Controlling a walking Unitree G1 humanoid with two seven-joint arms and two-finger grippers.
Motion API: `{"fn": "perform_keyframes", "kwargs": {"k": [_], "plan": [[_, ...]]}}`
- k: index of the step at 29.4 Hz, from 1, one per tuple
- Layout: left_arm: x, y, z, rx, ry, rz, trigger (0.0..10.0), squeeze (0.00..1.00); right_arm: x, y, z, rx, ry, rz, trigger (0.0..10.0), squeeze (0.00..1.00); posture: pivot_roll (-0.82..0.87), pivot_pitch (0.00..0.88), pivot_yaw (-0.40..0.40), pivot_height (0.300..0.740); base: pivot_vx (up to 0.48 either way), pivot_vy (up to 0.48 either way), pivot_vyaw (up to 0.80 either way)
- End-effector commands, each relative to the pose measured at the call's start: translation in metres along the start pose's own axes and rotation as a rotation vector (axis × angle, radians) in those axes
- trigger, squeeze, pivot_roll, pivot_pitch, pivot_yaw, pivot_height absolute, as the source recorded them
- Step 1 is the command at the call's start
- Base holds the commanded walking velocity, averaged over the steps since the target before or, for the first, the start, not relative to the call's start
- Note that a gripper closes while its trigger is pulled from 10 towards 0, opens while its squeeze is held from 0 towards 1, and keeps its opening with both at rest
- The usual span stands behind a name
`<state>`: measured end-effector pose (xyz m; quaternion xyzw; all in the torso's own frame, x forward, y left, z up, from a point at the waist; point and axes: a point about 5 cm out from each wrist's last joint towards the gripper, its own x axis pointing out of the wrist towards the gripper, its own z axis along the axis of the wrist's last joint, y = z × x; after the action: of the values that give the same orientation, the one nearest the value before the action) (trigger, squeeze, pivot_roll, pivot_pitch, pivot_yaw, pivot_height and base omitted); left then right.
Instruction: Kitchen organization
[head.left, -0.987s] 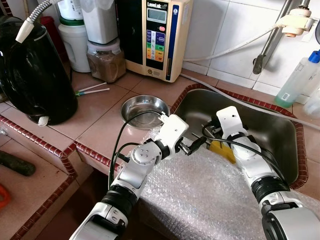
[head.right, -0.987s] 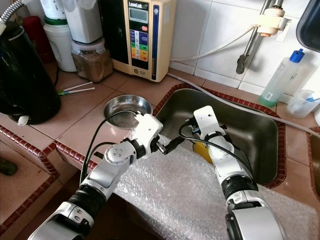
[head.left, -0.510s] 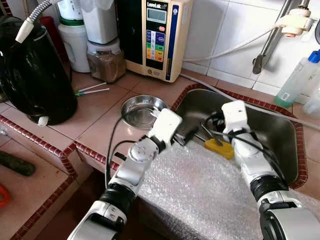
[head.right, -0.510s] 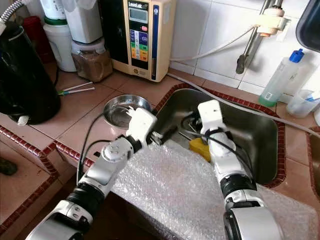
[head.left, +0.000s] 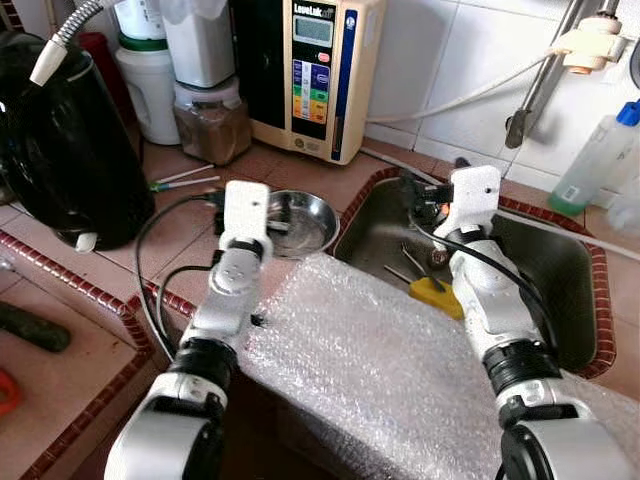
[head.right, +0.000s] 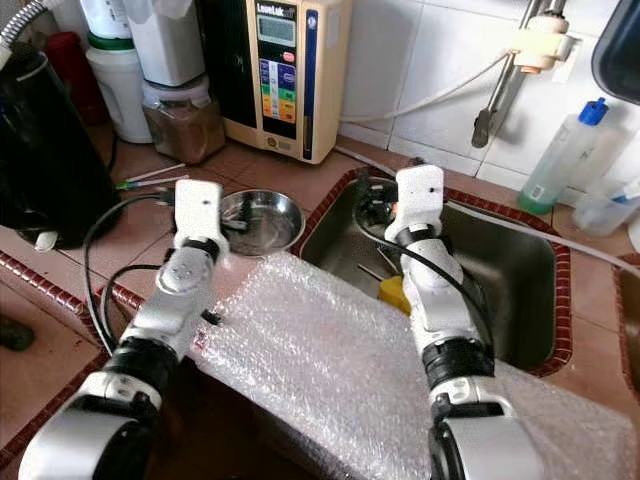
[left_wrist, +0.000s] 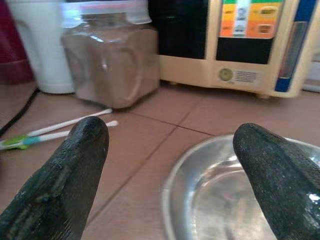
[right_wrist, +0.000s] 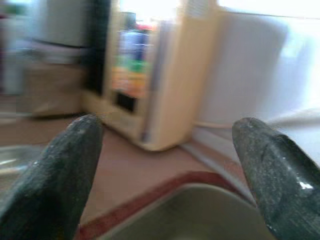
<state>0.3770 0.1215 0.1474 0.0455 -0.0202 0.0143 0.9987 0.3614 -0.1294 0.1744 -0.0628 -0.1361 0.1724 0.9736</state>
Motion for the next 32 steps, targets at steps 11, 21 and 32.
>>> {"fn": "perform_keyframes", "kwargs": {"k": [11, 21, 32], "plan": [[0.002, 0.002, -0.020, -0.082, 0.189, 0.096, 10.0, 0.00, -0.023, 0.026, 0.005, -0.009, 0.056, 0.286, 10.0, 0.00, 0.05, 0.000, -0.009, 0.740, 0.000, 0.000, 0.00], [0.001, -0.010, -0.028, -0.124, 0.281, 0.043, 10.0, 0.00, -0.045, 0.056, 0.005, -0.050, 0.111, 0.547, 10.0, 0.00, 0.04, 0.000, 0.000, 0.740, 0.000, 0.000, 0.00], [0.002, -0.014, -0.031, -0.166, 0.359, -0.010, 0.0, 0.00, -0.044, 0.058, 0.006, -0.065, 0.131, 0.555, 10.0, 0.00, 0.05, 0.000, 0.000, 0.740, 0.000, 0.000, 0.00]]}}
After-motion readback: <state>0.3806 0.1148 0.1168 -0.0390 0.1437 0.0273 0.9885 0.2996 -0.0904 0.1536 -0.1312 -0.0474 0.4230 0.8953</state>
